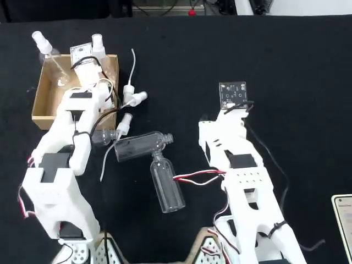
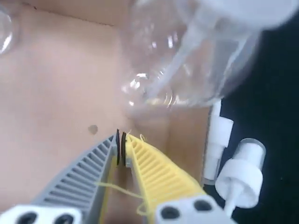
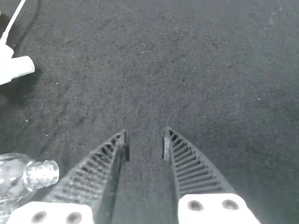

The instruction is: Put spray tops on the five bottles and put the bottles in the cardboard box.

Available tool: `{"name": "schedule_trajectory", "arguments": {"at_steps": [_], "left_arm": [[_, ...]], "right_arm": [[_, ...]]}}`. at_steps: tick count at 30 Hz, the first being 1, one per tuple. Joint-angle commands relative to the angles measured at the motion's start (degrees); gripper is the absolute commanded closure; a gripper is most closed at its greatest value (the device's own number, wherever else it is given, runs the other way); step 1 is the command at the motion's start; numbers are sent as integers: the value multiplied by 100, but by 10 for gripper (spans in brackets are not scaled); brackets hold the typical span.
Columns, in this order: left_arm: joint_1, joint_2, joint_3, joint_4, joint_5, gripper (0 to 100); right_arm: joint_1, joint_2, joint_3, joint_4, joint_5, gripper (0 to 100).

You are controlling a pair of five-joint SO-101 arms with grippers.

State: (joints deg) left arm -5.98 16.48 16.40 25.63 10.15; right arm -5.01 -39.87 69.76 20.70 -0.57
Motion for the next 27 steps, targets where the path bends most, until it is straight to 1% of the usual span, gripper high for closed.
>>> {"name": "schedule_trajectory", "arguments": {"at_steps": [1, 14, 20, 27], "left_arm": [[57, 70, -497, -79, -18, 968], [48, 149, -725, -132, -9, 968], [57, 149, -400, -765, -18, 968], [57, 149, -356, -782, -44, 968]], "right_arm": [[79, -13, -75, -158, 35, 884], [79, -13, -75, -158, 35, 884], [79, -13, -66, -158, 35, 884], [79, -13, -66, -158, 35, 884]]}}
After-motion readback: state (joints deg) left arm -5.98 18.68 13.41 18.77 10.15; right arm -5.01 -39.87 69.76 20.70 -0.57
